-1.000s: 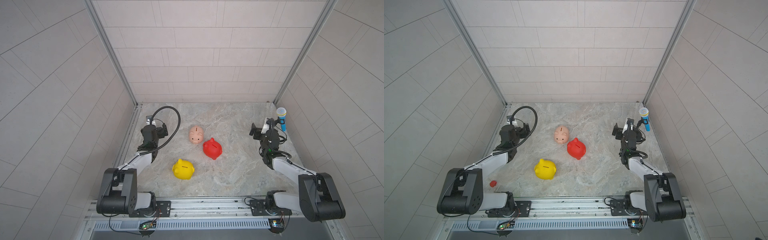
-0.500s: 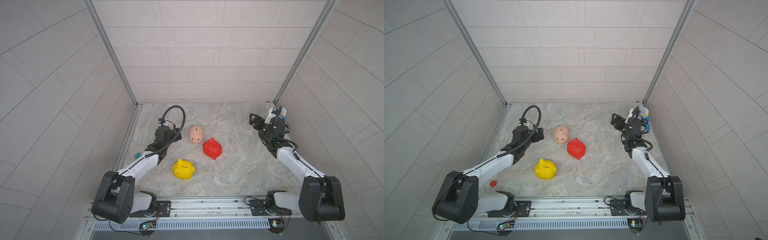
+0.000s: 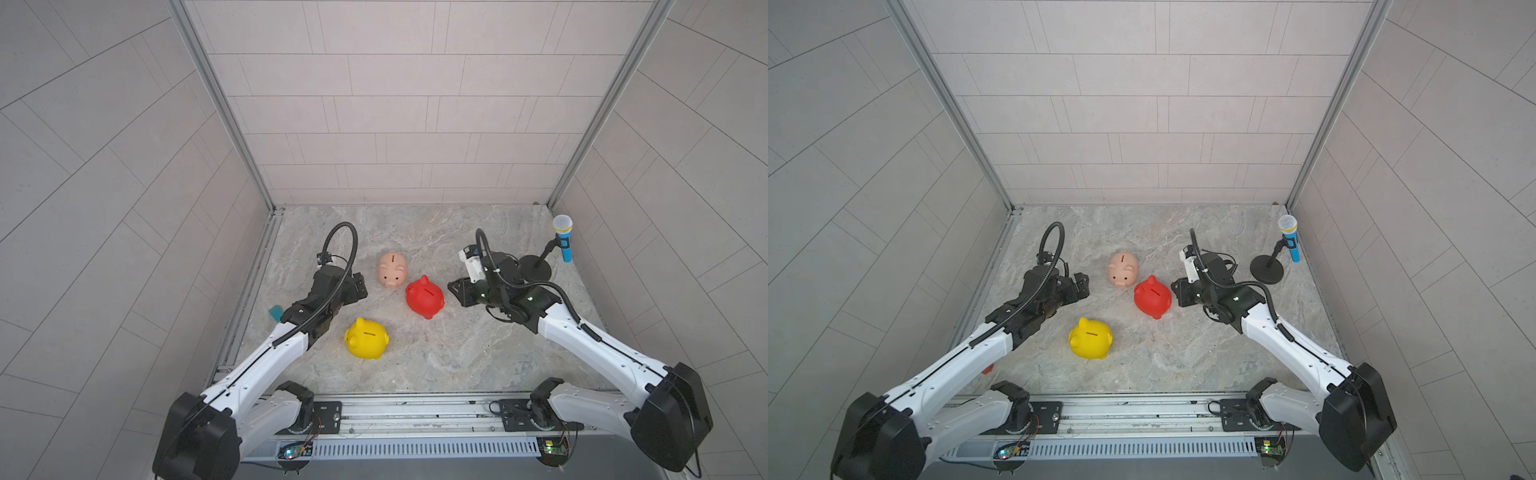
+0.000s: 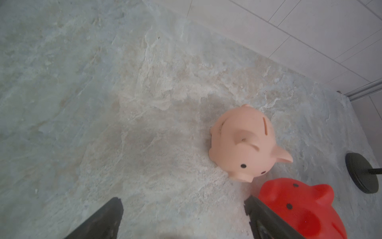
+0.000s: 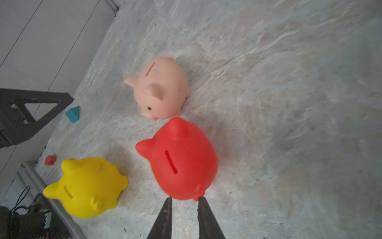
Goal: Open piggy banks
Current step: Move the piggy bank to the center of the board.
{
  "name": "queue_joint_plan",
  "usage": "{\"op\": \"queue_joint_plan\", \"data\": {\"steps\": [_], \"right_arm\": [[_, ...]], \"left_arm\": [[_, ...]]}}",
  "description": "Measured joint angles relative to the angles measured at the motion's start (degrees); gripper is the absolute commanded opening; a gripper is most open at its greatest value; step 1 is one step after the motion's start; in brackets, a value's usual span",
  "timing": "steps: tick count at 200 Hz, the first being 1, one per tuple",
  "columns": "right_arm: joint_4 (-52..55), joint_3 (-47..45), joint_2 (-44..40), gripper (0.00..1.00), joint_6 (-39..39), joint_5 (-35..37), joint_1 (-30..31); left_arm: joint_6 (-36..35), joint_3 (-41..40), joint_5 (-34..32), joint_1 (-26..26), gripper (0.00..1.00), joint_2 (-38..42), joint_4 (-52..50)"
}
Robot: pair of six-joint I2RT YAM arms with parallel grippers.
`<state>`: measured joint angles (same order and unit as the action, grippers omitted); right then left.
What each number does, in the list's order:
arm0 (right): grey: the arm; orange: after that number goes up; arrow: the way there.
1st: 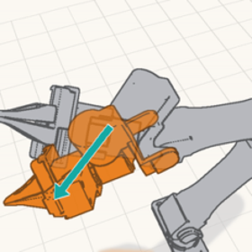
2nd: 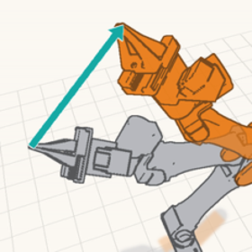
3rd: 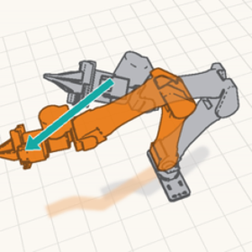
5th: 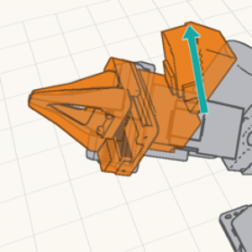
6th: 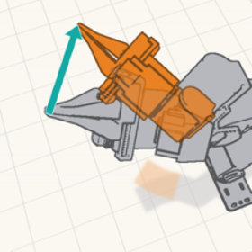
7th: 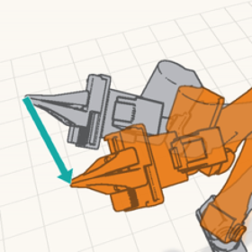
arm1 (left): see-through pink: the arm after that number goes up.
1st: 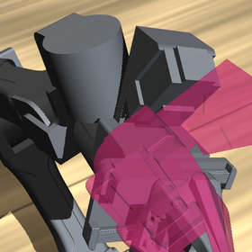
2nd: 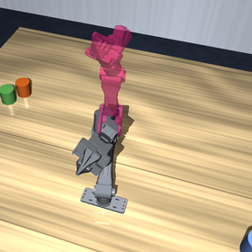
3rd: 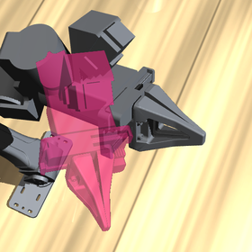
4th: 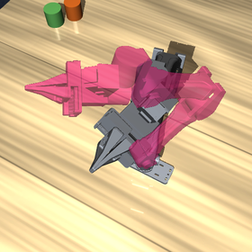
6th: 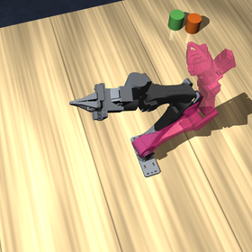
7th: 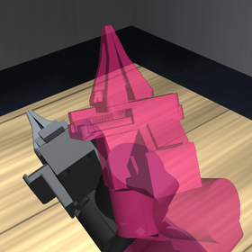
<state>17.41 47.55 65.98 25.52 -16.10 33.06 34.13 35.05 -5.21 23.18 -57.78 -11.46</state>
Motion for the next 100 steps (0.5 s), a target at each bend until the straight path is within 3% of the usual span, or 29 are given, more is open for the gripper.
{"op": "queue_joint_plan", "data": {"steps": [27,50,100], "right_arm": [[-0.11,-0.20,2.95,0.11,-0.52,-0.42,8.76],[-2.84,-0.33,7.87,0.13,-0.50,-0.85,14.21],[-10.93,-0.50,20.50,0.14,-0.50,-1.07,15.89]], "left_arm": [[2.23,-1.75,0.76,0.00,1.00,4.96,-7.69],[4.22,-2.43,1.25,0.00,1.00,8.94,-13.07],[11.80,-6.45,7.34,0.20,1.00,16.28,-17.59]]}}
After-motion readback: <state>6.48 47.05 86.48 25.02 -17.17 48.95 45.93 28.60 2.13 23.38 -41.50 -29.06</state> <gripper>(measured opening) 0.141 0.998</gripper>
